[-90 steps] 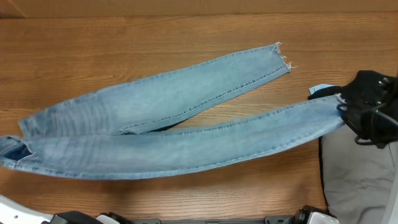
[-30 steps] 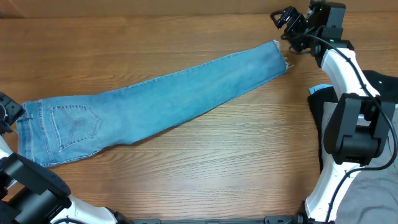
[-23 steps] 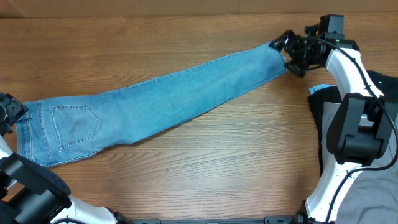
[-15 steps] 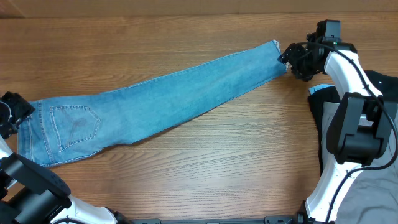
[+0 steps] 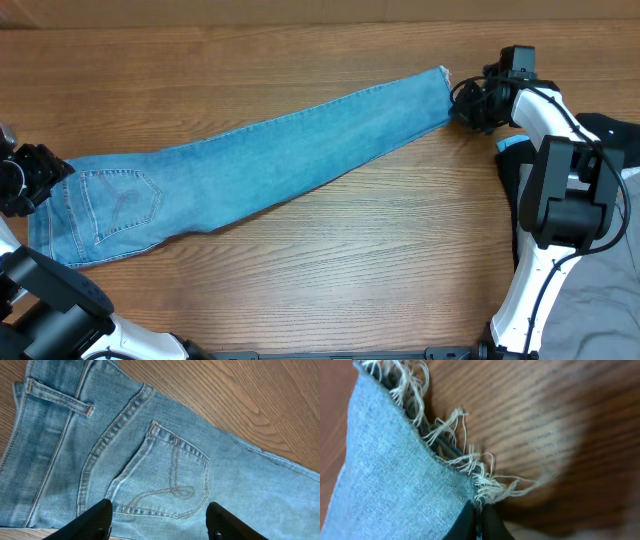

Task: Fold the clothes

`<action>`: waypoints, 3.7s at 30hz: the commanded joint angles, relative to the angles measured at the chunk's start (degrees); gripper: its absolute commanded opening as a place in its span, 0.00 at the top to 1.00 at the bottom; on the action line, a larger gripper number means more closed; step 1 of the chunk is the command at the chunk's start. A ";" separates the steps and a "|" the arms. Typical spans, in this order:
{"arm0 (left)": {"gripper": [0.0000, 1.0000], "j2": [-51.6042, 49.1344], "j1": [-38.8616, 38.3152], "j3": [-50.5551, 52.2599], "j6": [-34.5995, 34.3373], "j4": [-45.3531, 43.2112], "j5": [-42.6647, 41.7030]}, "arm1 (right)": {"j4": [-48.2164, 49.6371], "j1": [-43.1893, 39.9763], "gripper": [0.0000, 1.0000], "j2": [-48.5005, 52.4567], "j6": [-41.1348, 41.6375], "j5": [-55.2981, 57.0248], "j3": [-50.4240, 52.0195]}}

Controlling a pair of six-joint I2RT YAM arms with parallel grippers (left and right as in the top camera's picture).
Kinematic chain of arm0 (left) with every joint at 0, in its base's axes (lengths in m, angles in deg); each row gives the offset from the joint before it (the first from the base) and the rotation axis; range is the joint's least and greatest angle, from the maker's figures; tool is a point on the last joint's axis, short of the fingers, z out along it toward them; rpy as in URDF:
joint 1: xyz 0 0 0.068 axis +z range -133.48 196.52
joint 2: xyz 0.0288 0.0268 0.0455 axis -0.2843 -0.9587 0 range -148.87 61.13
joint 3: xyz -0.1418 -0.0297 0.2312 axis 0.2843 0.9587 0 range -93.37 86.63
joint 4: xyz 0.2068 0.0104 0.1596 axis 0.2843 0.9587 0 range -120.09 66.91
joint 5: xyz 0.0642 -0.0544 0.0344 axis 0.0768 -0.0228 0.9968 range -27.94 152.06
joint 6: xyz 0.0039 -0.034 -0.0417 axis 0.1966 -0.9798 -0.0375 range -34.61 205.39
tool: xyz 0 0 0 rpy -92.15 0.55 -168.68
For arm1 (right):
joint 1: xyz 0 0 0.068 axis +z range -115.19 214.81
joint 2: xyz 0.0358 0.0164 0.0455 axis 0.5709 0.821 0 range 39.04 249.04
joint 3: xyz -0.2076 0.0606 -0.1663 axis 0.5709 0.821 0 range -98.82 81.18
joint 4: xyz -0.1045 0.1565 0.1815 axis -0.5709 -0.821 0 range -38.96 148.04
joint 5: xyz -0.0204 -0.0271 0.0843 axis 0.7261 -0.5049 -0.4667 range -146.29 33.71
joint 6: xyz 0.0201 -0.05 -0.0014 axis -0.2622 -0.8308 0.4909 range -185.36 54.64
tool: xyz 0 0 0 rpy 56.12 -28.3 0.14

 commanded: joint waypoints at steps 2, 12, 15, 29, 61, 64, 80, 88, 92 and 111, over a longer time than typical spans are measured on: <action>0.38 -0.24 -0.42 -0.35 1.53 0.24 -1.55 | -5.05 -2.40 0.96 -2.64 -3.93 0.35 -1.53; 0.34 -0.26 -2.10 -0.33 4.07 0.46 -4.61 | -15.34 -7.89 0.96 -20.17 -6.21 13.22 -2.38; 0.36 -0.28 -4.44 -0.20 4.94 1.25 -2.14 | -16.50 -7.87 0.96 -22.75 -6.49 13.29 -2.38; 0.27 -0.28 -13.42 17.64 -1.70 -18.01 13.94 | -20.50 -7.89 0.96 -24.00 -6.51 13.27 -2.38; 0.30 0.79 -9.70 17.92 3.19 -15.89 11.02 | -20.72 -7.93 0.96 -24.00 -6.67 13.27 -2.38; 0.05 0.52 -6.12 17.33 5.55 -16.44 6.88 | -20.55 -7.93 0.96 -24.00 -6.64 13.27 -2.38; 0.80 -8.72 -2.36 17.38 14.56 -12.85 -9.88 | -20.50 -7.93 0.96 -24.00 -6.23 13.25 -2.38; 0.96 -1.90 1.97 12.20 14.32 -4.57 -10.19 | -20.31 -8.11 0.96 -24.02 -5.77 13.51 -2.38; 0.96 1.97 4.55 11.72 13.05 -0.68 -7.02 | -18.29 -9.66 0.96 -24.00 -2.71 14.53 -2.38; 0.47 2.49 4.63 17.88 5.97 -3.10 -3.56 | -16.13 -12.15 0.96 -24.00 -3.26 12.15 -2.38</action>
